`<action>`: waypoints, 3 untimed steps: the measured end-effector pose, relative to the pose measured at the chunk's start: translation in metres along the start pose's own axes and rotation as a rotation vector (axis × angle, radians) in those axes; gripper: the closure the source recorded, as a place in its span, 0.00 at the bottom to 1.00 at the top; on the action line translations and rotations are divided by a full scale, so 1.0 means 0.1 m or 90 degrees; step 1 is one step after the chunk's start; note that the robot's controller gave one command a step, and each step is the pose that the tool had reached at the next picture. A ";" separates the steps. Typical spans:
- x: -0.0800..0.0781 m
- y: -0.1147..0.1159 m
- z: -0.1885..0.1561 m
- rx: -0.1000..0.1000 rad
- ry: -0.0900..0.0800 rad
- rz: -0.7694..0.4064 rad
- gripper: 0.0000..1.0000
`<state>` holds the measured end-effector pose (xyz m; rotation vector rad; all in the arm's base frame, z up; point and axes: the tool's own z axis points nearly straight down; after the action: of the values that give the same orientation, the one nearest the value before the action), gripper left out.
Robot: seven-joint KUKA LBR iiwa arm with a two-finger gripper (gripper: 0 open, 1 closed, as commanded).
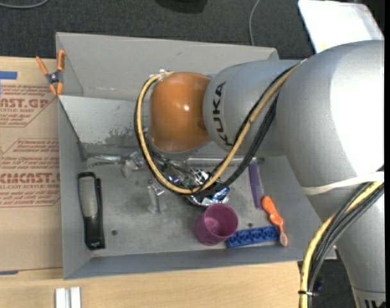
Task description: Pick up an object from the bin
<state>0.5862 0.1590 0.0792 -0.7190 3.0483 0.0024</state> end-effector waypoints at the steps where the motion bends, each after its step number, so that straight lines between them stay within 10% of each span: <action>1: -0.03 -0.07 0.08 -0.001 0.004 -0.026 0.00; 2: 0.47 -0.83 0.09 -0.001 0.000 -0.060 0.00; 3: 0.55 -1.05 0.09 -0.004 -0.001 -0.275 1.00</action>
Offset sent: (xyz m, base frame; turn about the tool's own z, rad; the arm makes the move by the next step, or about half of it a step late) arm -0.0094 -0.1199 -0.0092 -0.1059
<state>0.5840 0.0401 0.0697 -1.3550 2.8241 0.0088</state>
